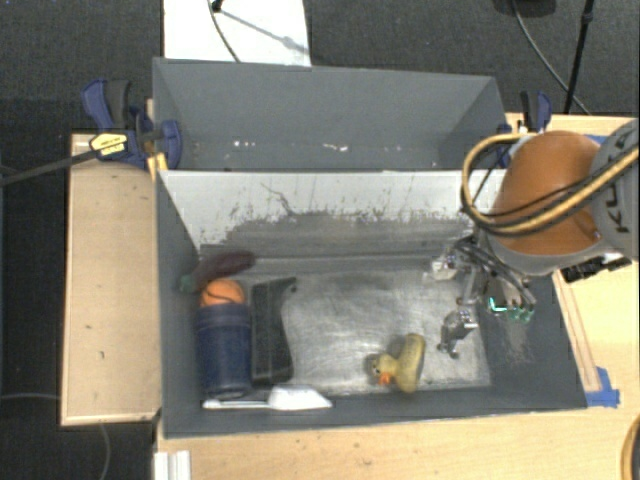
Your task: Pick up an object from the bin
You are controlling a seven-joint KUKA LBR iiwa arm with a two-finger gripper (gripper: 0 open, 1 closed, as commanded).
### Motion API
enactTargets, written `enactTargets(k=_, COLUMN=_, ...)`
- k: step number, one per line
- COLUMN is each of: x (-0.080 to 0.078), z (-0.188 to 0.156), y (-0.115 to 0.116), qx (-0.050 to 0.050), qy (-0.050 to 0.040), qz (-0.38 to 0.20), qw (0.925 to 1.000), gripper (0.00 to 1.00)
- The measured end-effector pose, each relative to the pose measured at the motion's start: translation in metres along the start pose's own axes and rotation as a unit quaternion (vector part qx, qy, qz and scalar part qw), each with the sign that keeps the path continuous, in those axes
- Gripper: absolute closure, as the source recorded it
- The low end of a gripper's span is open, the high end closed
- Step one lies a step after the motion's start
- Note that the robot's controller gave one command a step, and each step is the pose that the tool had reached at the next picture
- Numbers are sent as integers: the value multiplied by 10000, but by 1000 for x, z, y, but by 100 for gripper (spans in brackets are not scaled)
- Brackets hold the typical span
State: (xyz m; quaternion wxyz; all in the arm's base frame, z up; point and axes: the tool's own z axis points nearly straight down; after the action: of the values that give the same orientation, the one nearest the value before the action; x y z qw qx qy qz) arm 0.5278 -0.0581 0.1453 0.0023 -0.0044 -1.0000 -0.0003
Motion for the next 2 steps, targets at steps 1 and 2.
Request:
enactTargets(k=1, x=-2, z=-4, y=0, qx=4, qy=-38, qz=-10, qw=10000, gripper=0)
enactTargets(k=2, x=18, z=40, y=36, qx=19, qy=-76, qz=-889, qw=9960, gripper=0)
